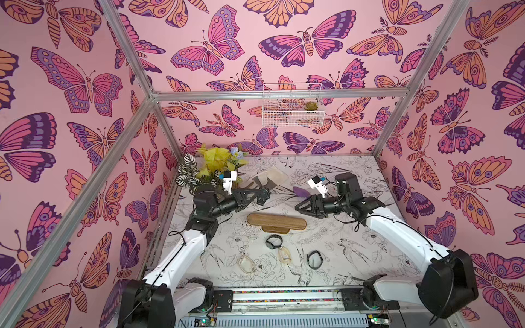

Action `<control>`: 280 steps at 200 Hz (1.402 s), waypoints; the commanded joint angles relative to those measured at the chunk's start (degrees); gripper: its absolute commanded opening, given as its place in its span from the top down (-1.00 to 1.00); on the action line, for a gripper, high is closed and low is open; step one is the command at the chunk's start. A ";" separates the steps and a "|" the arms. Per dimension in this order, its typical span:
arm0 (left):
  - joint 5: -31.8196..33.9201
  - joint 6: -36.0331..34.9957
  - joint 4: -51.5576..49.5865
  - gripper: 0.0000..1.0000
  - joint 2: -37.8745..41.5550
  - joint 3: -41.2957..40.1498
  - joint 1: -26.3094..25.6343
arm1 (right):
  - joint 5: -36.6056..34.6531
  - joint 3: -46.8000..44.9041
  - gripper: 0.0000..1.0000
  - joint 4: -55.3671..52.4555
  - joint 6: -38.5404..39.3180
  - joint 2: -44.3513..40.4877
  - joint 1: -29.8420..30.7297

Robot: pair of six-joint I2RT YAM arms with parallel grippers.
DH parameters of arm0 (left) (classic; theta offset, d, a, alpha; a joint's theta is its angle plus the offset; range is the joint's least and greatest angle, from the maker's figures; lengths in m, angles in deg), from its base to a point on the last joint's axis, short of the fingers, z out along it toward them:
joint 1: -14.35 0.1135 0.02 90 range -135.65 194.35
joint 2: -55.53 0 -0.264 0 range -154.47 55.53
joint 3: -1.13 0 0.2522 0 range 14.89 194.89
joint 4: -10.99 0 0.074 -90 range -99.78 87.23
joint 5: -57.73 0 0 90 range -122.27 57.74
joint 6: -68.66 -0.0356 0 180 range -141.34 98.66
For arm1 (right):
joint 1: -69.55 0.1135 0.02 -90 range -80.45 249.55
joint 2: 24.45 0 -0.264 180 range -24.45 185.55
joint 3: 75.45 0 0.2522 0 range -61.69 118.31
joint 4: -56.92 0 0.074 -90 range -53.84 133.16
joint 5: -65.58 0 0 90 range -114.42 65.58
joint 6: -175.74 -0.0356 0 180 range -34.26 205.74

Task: Place watch on stand
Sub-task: Place the watch on the stand.

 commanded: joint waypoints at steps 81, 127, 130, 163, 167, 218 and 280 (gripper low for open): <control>3.93 -10.56 -14.14 0.76 3.29 -8.80 5.60 | -22.22 4.43 -0.05 -19.61 14.25 5.92 3.89; 2.07 -9.11 -9.74 0.81 -1.54 -10.68 8.94 | -27.45 4.86 -0.02 -21.90 15.87 6.27 3.86; 1.95 -9.06 -9.60 0.81 -1.65 -10.76 9.09 | -27.82 4.89 -0.02 -21.93 15.98 6.29 3.86; 3.04 -9.56 -9.19 0.80 -2.12 -11.04 10.69 | -30.08 4.44 -0.01 -22.41 16.20 7.21 3.91; 3.17 -9.64 -9.21 0.80 -2.27 -11.04 10.73 | -30.11 4.32 -0.01 -22.34 16.16 7.37 3.97; 2.91 -8.70 -6.31 0.81 -4.97 -11.86 10.83 | -30.00 4.05 0.00 -20.72 14.97 9.65 4.46; 1.56 -6.25 1.01 0.81 -9.93 -13.03 10.87 | -31.74 2.86 0.02 -21.32 14.49 10.49 5.81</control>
